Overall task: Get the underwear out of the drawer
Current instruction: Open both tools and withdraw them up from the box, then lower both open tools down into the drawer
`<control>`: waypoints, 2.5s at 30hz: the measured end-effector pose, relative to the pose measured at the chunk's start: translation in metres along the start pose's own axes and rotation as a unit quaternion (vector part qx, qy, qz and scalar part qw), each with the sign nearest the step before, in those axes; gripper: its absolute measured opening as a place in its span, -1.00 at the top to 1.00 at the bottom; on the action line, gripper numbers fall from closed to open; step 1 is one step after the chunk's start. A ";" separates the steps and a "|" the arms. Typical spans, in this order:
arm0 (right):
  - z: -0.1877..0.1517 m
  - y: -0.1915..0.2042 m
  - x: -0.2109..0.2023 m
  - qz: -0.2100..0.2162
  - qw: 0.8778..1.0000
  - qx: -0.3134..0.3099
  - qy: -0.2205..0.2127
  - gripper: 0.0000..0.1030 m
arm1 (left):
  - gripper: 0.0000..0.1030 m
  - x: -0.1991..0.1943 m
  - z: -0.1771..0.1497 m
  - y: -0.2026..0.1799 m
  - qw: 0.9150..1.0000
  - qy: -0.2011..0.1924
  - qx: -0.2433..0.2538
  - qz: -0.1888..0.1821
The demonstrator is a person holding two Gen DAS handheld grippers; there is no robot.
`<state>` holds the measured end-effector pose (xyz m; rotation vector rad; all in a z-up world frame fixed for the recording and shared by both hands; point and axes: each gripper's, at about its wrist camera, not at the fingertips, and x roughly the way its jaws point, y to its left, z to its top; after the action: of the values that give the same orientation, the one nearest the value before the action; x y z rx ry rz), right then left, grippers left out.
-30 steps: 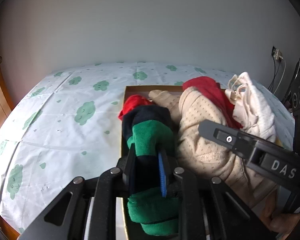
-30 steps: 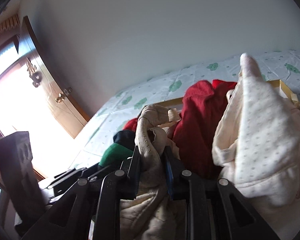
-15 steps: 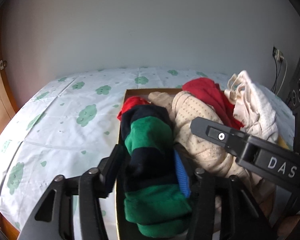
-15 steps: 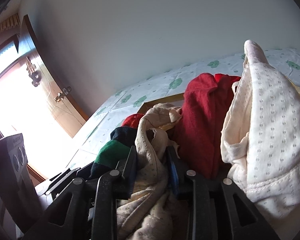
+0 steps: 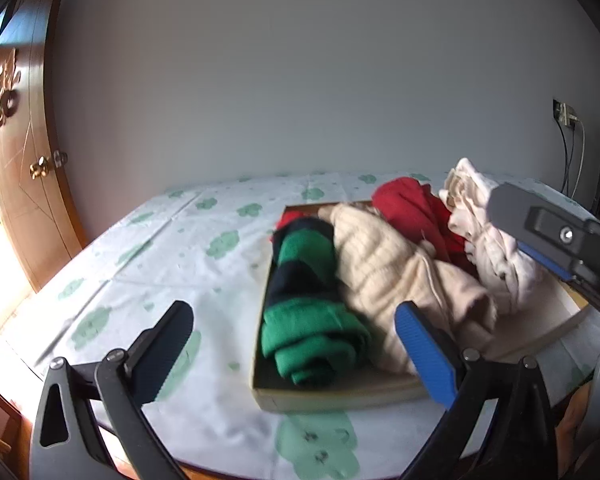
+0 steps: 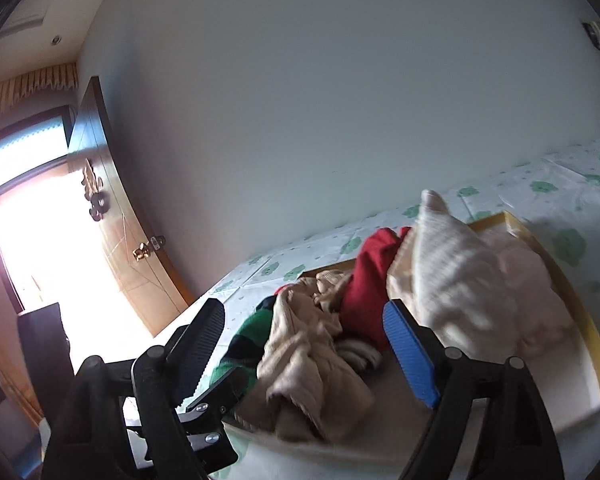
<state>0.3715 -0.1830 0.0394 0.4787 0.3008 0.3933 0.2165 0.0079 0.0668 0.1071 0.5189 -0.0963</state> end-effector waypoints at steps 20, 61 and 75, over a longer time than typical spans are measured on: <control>-0.035 -0.013 -0.085 -0.067 0.997 -0.020 -0.038 -0.62 | -0.98 -0.033 -0.044 -0.016 1.000 -0.004 -0.005 -0.002; -0.060 -0.028 -0.136 -0.103 0.992 -0.025 0.066 -0.62 | -0.98 -0.059 -0.096 0.016 0.993 0.112 -0.005 -0.028; -0.083 -0.035 -0.150 -0.113 0.984 -0.042 0.132 -0.62 | -0.96 -0.056 -0.114 0.016 0.984 0.170 0.007 -0.055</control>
<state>0.2189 -0.2439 -0.0206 0.3040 0.5870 0.2463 0.1147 0.0418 -0.0025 0.1085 0.8653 -0.1906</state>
